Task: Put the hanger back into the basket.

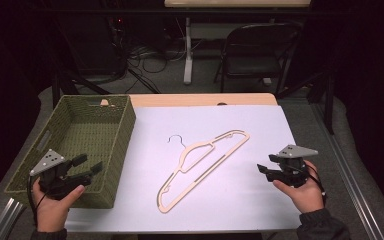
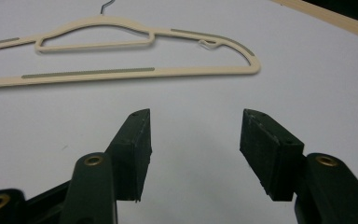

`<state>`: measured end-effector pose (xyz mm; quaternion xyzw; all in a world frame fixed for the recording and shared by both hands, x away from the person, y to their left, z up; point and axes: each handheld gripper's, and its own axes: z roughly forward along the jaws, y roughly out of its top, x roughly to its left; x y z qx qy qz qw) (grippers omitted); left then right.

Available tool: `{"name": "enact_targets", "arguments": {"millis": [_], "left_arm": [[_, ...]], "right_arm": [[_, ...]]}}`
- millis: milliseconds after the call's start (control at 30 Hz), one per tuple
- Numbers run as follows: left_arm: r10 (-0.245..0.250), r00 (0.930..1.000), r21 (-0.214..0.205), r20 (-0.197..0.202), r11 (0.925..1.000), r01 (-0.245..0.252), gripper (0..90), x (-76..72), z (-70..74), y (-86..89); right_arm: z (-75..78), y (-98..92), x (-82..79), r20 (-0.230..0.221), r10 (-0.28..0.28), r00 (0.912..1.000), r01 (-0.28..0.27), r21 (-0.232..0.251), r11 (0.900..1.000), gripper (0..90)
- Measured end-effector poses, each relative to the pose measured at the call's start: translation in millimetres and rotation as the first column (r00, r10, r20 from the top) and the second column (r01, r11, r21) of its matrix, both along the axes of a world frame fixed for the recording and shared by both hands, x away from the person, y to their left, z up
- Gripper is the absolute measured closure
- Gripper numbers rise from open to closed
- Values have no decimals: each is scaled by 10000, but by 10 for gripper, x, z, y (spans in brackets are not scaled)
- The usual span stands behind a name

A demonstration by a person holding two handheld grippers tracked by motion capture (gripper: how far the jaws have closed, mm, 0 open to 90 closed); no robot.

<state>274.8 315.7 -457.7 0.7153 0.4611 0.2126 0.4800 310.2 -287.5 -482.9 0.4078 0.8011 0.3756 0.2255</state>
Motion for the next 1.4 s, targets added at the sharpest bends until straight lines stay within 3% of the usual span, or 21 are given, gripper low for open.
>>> {"name": "enact_targets", "arguments": {"millis": [67, 200, 333, 600, 800, 867, 967, 1000, 1067, 1167, 1200, 1233, 1267, 1300, 1400], "left_arm": [[-96, 10000, -20, -15, 10000, 96, 297, -5, 14, -12], [-206, 9998, -144, -39, 9997, 206, 298, -7, 21, -17], [-251, 9997, -178, -34, 9995, 250, 298, -12, 30, -20], [-173, 9998, -181, -42, 9997, 172, 296, -18, 33, -16], [-169, 9998, -113, -89, 9998, 168, 286, -11, 24, -29], [-138, 9999, -72, -103, 9999, 137, 268, -7, 19, -32], [-189, 9997, -47, -155, 9998, 189, 254, -2, 14, -33], [-170, 9997, -30, -160, 9999, 170, 246, -2, 12, -36], [-187, 9997, -28, -160, 9998, 186, 247, 0, 11, -41], [-183, 9997, 7, -172, 9998, 183, 247, 0, 10, -44], [-179, 9997, 14, -172, 9998, 179, 247, 1, 9, -44], [-179, 9997, 12, -170, 9998, 179, 247, 2, 8, -44], [-180, 9997, -9, -167, 9998, 180, 247, 4, 5, -43], [-158, 9997, -10, -169, 9999, 157, 247, 6, 4, -42], [-161, 9997, -9, -189, 9999, 161, 247, 9, 0, -41]], "right_arm": [[130, 95, 73, 28, 368, 9993, -368, -240, 9990, 412], [297, 235, 211, -316, 802, 9963, -805, -106, 9967, 398], [395, 350, 322, -431, 1130, 9927, -1136, -117, 9935, 398], [554, 663, 570, -649, 1925, 9792, -1970, -726, 9777, 394], [618, 789, 712, -898, 2066, 9743, -2168, -1252, 9681, 367], [640, 831, 769, -835, 2125, 9736, -2211, -1123, 9688, 359], [699, 885, 850, -996, 2182, 9708, -2301, -1307, 9643, 349], [714, 921, 913, -1003, 2210, 9701, -2317, -1119, 9663, 349], [732, 932, 945, -1164, 2217, 9681, -2356, -1225, 9641, 349], [693, 952, 1057, -1195, 2115, 9700, -2222, -841, 9714, 343], [660, 959, 1122, -1606, 2031, 9659, -2219, -1091, 9689, 343], [660, 959, 1122, -1606, 2031, 9659, -2219, -1091, 9689, 343], [594, 981, 1154, -1231, 2001, 9720, -2109, -825, 9740, 343], [589, 982, 1179, -1572, 2034, 9664, -2216, -1083, 9691, 343], [520, 1024, 1243, -1736, 2028, 9637, -2256, -1233, 9664, 351]]}}
